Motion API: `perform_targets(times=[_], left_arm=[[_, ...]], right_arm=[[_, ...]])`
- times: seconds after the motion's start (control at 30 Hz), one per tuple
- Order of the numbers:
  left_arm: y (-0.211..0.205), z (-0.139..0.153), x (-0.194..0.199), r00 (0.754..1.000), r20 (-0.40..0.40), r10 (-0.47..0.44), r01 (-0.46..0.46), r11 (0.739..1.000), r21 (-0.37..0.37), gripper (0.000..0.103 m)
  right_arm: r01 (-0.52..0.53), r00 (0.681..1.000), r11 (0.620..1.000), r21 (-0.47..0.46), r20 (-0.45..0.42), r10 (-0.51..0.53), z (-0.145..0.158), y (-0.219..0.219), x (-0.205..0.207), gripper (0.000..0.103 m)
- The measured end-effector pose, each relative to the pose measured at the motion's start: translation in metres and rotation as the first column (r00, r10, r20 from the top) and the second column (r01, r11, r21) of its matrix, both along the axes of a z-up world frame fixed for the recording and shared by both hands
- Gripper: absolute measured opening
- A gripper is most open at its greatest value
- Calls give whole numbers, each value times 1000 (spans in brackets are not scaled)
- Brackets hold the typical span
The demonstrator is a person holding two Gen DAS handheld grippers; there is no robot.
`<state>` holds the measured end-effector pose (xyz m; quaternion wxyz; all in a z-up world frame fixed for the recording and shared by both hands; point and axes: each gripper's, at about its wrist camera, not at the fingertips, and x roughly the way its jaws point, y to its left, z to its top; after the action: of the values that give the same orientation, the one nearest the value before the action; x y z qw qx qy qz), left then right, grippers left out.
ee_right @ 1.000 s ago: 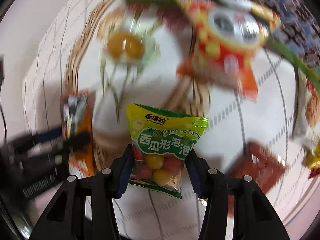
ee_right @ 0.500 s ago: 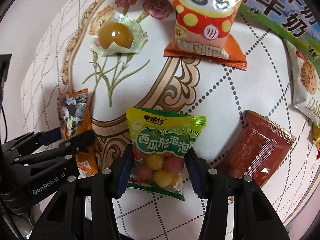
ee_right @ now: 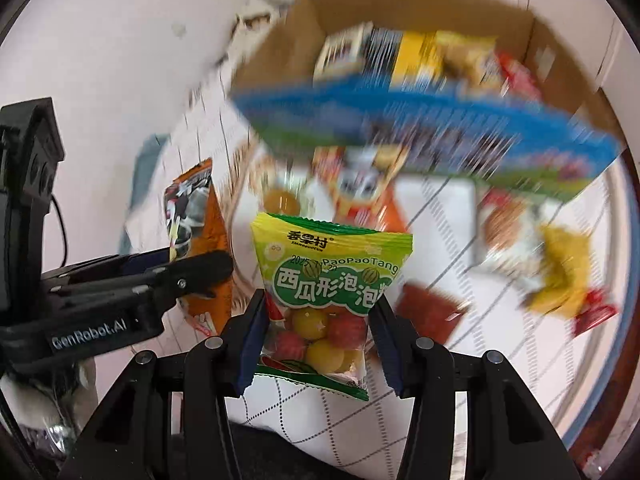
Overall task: Organize snacks
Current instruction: 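Carry both packets into the box and open both tools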
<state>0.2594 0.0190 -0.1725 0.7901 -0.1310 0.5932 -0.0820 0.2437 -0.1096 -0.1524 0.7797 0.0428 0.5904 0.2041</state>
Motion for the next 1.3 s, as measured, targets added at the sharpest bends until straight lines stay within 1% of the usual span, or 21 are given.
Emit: perform_targets(times=[0.07, 0.1, 0.17, 0.23, 0.27, 0.3, 0.33, 0.37, 0.43, 0.6, 0.7, 0.87, 0.93, 0.97, 1.0, 1.03, 1.07, 1.1, 1.13, 1.17, 1.3], left_arm=[[-14, 19, 24, 999, 33, -20, 20, 1000, -3, 50], [-13, 16, 40, 999, 39, -23, 23, 1000, -7, 50], [-30, 22, 75, 998, 40, -42, 43, 999, -24, 50], [-44, 21, 97, 998, 34, -52, 53, 998, -30, 50], [-52, 19, 113, 997, 28, -65, 66, 998, -23, 51], [-63, 15, 129, 996, 19, -81, 81, 997, 6, 51], [-72, 9, 145, 996, 5, -87, 86, 996, 30, 50], [-77, 2, 156, 996, -11, -88, 88, 995, 35, 50], [-88, -15, 184, 994, -63, -89, 89, 996, 9, 50], [-113, -55, 224, 977, -181, -114, 115, 993, -10, 51], [-123, -74, 236, 962, -244, -119, 116, 993, -27, 50], [-137, -91, 234, 941, -308, -138, 136, 990, -29, 51], [-140, -100, 233, 927, -346, -143, 140, 990, -32, 56], [-140, -104, 231, 919, -369, -139, 134, 990, -39, 59], [-138, -106, 230, 919, -373, -128, 125, 992, -32, 65], [-136, -105, 230, 922, -367, -120, 119, 993, -25, 75], [-134, -104, 229, 927, -357, -112, 112, 993, -20, 78], [-131, -100, 227, 934, -341, -105, 106, 994, -14, 88], [-130, -98, 227, 936, -335, -105, 105, 994, -18, 94], [-128, -95, 226, 938, -330, -105, 104, 994, -21, 94], [-125, -73, 217, 955, -277, -108, 119, 993, 23, 94]], right_arm=[[26, 999, 1000, 7, 46, -26, 25, -18, 16, 52], [40, 997, 999, 3, 69, -40, 33, -27, 25, 52], [75, 991, 997, -18, 113, -72, 45, -40, 50, 52], [110, 984, 993, -41, 142, -103, 52, -58, 77, 52], [121, 983, 991, -51, 145, -112, 52, -67, 90, 52], [131, 982, 990, -58, 146, -121, 54, -72, 101, 52], [142, 982, 988, -68, 137, -132, 53, -79, 115, 52], [149, 982, 986, -79, 129, -138, 49, -86, 126, 52], [168, 982, 982, -88, 101, -159, 37, -99, 150, 52], [163, 987, 981, -107, 23, -161, 8, -113, 184, 52], [143, 989, 980, -139, -18, -147, -8, -117, 192, 52], [103, 991, 979, -176, -61, -115, -34, -114, 194, 52], [87, 991, 979, -186, -86, -104, -42, -114, 199, 53], [81, 989, 979, -184, -104, -102, -45, -113, 200, 58], [71, 989, 981, -181, -115, -93, -47, -112, 201, 64], [59, 989, 976, -208, -118, -85, -47, -109, 201, 70], [50, 990, 976, -212, -122, -77, -47, -107, 202, 77], [49, 988, 977, -207, -130, -78, -47, -106, 201, 84], [49, 988, 978, -201, -133, -77, -47, -104, 201, 87], [51, 988, 979, -195, -134, -79, -45, -103, 201, 92], [61, 989, 971, -232, -114, -90, -36, -96, 201, 94]])
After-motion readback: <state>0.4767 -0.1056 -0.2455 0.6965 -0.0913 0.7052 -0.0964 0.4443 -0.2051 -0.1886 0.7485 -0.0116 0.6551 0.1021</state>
